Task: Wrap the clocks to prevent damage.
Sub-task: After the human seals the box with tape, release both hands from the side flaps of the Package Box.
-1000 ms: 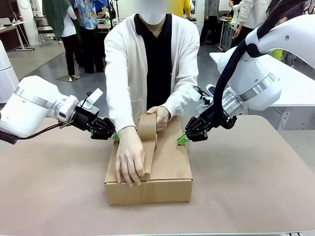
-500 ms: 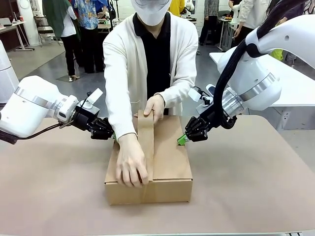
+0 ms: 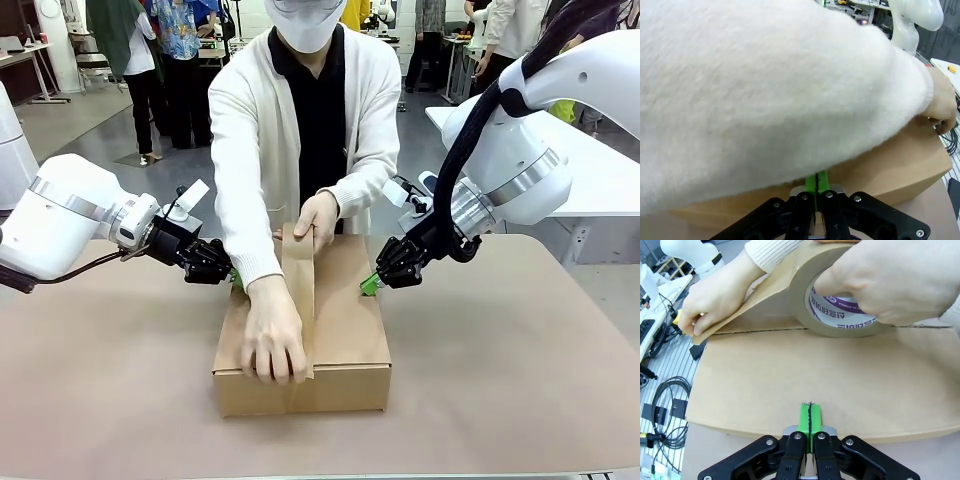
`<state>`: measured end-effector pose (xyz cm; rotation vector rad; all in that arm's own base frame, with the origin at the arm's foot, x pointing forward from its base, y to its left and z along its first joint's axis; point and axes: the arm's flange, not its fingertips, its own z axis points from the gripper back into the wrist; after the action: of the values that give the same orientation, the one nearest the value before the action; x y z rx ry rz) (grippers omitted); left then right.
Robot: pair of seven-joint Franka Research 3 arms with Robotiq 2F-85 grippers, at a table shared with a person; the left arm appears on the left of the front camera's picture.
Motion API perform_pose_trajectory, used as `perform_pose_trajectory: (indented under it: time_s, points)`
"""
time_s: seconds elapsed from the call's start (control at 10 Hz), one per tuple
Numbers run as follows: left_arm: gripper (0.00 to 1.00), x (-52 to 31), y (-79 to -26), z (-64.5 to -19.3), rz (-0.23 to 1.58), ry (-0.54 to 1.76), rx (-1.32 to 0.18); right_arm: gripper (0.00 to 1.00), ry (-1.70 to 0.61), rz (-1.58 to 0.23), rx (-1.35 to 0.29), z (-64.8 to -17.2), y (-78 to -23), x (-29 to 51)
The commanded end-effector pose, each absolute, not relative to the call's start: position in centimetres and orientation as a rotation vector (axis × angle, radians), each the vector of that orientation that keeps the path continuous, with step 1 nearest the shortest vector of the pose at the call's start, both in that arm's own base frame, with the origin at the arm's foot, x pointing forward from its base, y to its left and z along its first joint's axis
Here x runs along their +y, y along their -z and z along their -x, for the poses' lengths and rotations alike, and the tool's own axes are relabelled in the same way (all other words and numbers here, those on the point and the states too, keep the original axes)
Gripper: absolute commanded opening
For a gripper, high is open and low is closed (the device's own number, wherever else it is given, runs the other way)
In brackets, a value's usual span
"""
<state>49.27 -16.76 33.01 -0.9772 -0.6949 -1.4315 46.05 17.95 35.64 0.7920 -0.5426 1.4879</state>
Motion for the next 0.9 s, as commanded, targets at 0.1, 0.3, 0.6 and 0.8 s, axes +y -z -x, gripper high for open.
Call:
perform_pose_trajectory:
  time_s: [0.1, 0.3, 0.6, 0.8]
  points:
    - [0.00, -16.69, -32.57, -49.27, 0.974, 1.436, -0.694, 0.01, -1.474, -0.794, -0.543, -45.85, -35.21, 18.11]
    - [0.00, -16.69, -32.57, -49.27, 0.974, 1.436, -0.694, 0.01, -1.474, -0.794, -0.543, -45.85, -35.21, 18.11]
    - [0.00, -16.69, -32.57, -49.27, 0.974, 1.436, -0.694, 0.01, -1.474, -0.794, -0.543, -45.85, -35.21, 18.11]
    - [0.00, -16.69, -32.57, -49.27, 0.974, 1.436, -0.694, 0.01, -1.474, -0.794, -0.543, -45.85, -35.21, 18.11]
